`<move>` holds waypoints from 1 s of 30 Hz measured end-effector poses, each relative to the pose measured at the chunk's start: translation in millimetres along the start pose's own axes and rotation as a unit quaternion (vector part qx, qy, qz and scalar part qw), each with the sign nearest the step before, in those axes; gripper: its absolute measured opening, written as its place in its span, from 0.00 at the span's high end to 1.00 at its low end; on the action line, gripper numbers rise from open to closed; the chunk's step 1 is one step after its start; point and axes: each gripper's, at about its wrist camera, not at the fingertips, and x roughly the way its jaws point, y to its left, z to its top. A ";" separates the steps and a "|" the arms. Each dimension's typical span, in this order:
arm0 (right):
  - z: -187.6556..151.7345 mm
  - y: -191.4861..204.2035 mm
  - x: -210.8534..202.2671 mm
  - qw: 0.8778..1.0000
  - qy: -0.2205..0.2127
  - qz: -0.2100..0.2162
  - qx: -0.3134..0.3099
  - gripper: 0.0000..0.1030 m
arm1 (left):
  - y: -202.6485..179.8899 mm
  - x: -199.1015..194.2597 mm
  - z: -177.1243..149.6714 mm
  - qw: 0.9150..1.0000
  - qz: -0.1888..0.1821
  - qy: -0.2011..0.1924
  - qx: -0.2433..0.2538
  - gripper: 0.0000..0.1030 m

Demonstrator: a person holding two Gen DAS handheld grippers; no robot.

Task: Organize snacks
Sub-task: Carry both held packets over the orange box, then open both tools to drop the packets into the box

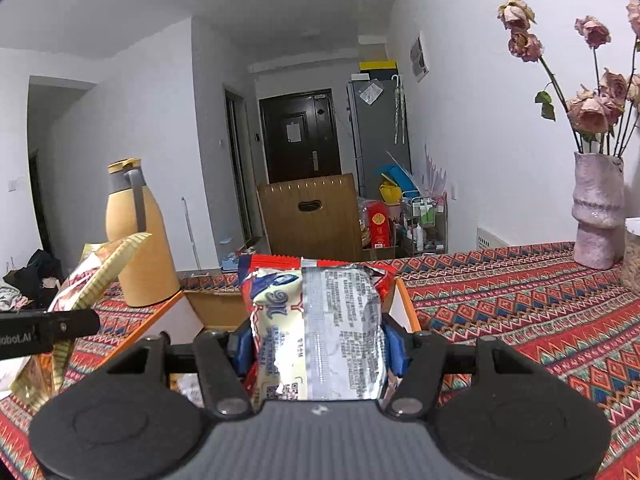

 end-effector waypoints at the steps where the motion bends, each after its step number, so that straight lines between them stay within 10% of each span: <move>1: 1.5 -0.1 6.2 1.000 0.001 -0.001 0.001 0.42 | -0.6 5.4 1.9 1.000 0.001 0.001 -0.003 0.65; 23: -22.0 -4.9 74.0 1.000 0.023 -0.015 0.007 0.42 | 7.7 80.4 -21.3 0.999 0.015 0.025 -0.022 0.63; 28: -24.0 -6.1 72.2 1.000 0.024 -0.014 0.013 0.29 | 12.9 79.0 -22.0 0.999 0.013 0.012 -0.029 0.17; 30: -24.7 -7.1 72.4 0.999 0.027 -0.019 0.015 0.09 | 15.6 73.3 -21.9 0.999 0.020 -0.002 -0.040 0.00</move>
